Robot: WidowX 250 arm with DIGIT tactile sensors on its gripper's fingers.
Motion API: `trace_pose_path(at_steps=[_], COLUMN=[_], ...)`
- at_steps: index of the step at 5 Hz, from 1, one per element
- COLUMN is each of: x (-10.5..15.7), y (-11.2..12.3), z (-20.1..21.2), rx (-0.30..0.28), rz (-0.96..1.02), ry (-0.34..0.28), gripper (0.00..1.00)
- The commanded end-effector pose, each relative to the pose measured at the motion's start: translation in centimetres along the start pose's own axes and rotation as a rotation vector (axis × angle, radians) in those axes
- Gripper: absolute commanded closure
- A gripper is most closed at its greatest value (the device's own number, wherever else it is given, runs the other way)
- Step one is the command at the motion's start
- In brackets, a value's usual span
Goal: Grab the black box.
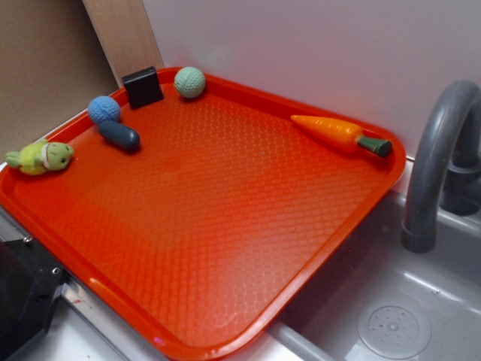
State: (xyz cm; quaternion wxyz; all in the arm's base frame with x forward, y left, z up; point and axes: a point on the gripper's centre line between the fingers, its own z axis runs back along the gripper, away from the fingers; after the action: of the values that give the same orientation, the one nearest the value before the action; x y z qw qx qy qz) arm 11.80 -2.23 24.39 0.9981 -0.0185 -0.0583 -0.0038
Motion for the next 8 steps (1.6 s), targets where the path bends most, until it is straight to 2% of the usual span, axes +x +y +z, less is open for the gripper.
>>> trace_pose_path(at_steps=[1,2,3,4,5,7,8], x=[0.0,3.4,5.8,7.7,8.4,11.0,13.0], y=[0.0,3.1,5.7,8.7,11.7,14.3,15.6], z=[0.0,-3.1,-4.1,-5.3,-6.2,-7.1,-8.3], rx=[0.0,0.049,0.084,0.111,0.169,0.132,0.15], rz=[0.0,-0.007,0.039,0.063,0.05,-0.098,-0.111], ry=[0.0,-0.003,-0.003,0.016,0.018,-0.055,-0.027], gripper=[0.0,0.0,0.0,0.0,0.0,0.0,0.0])
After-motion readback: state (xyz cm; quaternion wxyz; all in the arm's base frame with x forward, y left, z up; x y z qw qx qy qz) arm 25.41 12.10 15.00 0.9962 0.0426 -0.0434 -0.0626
